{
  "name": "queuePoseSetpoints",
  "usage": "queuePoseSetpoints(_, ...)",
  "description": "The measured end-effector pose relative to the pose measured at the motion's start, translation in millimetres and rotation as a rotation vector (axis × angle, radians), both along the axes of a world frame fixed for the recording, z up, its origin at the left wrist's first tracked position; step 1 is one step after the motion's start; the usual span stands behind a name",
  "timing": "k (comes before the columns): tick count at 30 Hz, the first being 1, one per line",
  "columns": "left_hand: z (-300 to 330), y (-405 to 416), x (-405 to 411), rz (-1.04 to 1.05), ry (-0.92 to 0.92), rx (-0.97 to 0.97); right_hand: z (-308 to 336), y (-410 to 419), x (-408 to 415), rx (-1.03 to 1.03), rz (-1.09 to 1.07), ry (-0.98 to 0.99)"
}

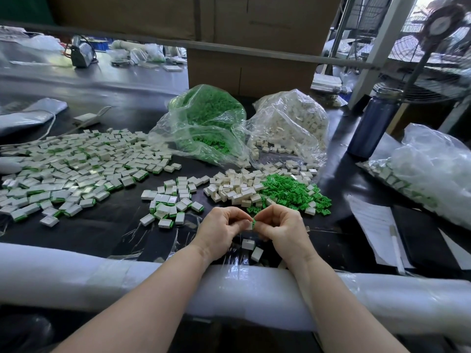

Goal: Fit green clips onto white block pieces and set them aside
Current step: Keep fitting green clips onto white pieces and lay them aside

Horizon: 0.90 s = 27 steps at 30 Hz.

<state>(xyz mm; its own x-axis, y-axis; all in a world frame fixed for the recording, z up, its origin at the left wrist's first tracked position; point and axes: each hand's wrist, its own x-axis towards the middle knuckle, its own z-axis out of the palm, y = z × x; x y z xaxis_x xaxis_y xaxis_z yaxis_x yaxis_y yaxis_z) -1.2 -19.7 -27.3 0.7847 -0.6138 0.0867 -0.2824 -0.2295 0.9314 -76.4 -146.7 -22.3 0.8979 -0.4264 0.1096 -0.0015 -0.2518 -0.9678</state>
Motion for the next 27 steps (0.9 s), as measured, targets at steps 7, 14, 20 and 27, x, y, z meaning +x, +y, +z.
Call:
queuePoseSetpoints(7,-1.0,0.5,0.1,-0.015,-0.046,0.063,-2.9,-3.1,-0.1,0.011,0.035,0.014)
queuePoseSetpoints(14,0.2,-0.7,-0.6,-0.014,-0.044,0.021,-2.6,-2.8,0.8,0.036,0.006,-0.006)
queuePoseSetpoints(20,-0.8,-0.1,-1.1,-0.04,-0.038,-0.053,-1.6,-2.9,1.1,0.138,-0.021,-0.04)
queuePoseSetpoints(27,-2.6,-1.7,-0.4,0.038,-0.15,0.018,-2.6,-4.3,-0.5,0.183,-0.022,-0.046)
